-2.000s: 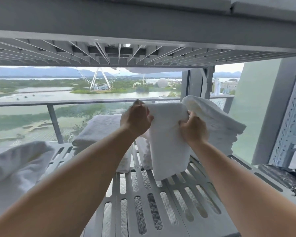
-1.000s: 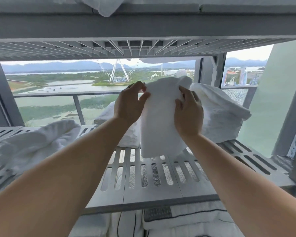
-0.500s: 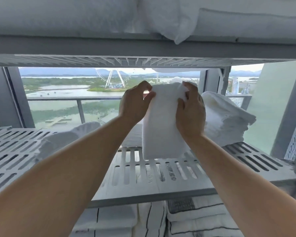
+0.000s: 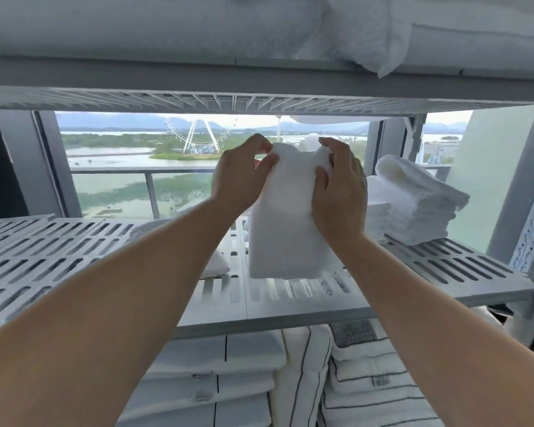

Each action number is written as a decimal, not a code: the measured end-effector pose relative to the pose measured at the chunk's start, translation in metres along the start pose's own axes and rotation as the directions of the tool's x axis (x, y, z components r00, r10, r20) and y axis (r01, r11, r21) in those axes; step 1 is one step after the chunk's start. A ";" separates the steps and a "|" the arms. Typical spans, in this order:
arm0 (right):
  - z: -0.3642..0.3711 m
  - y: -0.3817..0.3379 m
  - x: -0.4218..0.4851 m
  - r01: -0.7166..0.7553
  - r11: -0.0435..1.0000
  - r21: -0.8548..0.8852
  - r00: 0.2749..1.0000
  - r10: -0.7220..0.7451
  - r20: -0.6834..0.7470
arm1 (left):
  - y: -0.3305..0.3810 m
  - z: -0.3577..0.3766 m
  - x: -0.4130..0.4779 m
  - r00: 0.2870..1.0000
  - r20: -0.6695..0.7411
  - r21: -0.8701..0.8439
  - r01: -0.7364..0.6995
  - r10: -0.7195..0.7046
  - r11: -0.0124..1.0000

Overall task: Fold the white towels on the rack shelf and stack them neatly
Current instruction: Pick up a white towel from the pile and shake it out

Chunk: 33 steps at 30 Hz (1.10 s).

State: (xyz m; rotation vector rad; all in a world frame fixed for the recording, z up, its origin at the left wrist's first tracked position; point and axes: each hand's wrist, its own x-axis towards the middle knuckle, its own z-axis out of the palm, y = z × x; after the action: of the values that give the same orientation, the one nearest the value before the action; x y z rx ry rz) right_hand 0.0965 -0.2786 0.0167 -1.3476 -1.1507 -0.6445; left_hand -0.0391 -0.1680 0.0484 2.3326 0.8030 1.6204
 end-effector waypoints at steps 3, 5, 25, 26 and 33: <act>0.001 -0.013 -0.004 -0.002 1.000 0.018 1.000 0.002 -0.015 | -0.001 -0.013 0.000 1.000 -0.002 0.060 -0.005 0.005 0.998; 0.001 -0.020 -0.005 -0.005 0.999 0.032 1.000 0.005 -0.018 | -0.001 -0.017 0.002 1.000 -0.016 0.089 0.008 -0.007 0.996; 0.062 0.010 -0.053 -0.142 0.988 0.052 0.952 0.122 0.279 | -0.104 0.021 -0.029 0.860 0.141 0.374 0.412 -0.490 0.831; 0.067 0.007 -0.054 -0.135 0.989 0.052 0.945 0.113 0.308 | -0.108 0.018 -0.029 0.865 0.134 0.374 0.409 -0.484 0.833; 0.093 0.031 -0.079 -0.175 0.976 -0.132 0.716 0.218 0.663 | -0.123 0.016 -0.040 0.872 0.319 0.465 0.199 -0.373 0.863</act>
State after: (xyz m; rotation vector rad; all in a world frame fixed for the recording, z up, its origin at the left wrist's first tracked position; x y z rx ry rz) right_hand 0.0720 -0.2037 -0.0813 -1.8034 -1.5334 0.0014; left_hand -0.0748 -0.0845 -0.0451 2.5213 1.4300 0.8585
